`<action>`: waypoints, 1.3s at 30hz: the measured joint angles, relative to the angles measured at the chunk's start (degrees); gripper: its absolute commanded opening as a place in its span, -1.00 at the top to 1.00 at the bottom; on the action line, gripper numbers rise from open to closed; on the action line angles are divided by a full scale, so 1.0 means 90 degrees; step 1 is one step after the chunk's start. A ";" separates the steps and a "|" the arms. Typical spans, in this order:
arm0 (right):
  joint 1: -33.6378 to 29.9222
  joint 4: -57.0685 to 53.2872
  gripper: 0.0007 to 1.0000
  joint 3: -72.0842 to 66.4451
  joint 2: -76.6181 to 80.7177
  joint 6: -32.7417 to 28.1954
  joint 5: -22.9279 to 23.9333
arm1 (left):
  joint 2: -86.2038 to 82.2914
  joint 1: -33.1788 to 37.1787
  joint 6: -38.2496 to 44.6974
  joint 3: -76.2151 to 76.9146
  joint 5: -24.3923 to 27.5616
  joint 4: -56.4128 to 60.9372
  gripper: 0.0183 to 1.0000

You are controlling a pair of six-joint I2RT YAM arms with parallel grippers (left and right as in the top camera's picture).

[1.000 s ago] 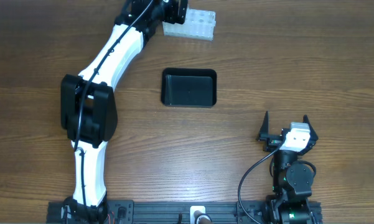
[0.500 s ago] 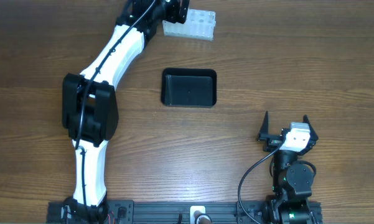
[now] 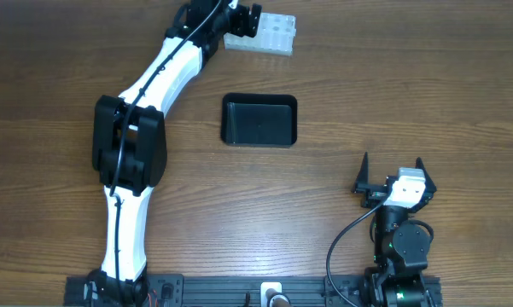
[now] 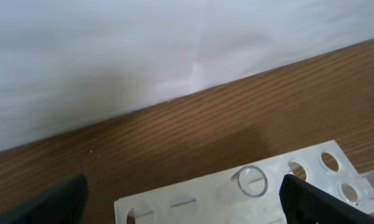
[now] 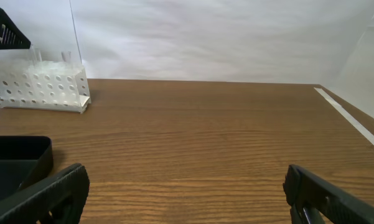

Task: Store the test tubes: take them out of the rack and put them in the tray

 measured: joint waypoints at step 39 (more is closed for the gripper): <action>0.0000 0.0000 -0.98 0.0000 0.0000 0.0005 0.0000 | 0.0296 -0.0070 -0.0002 0.0005 0.0046 0.0719 -0.84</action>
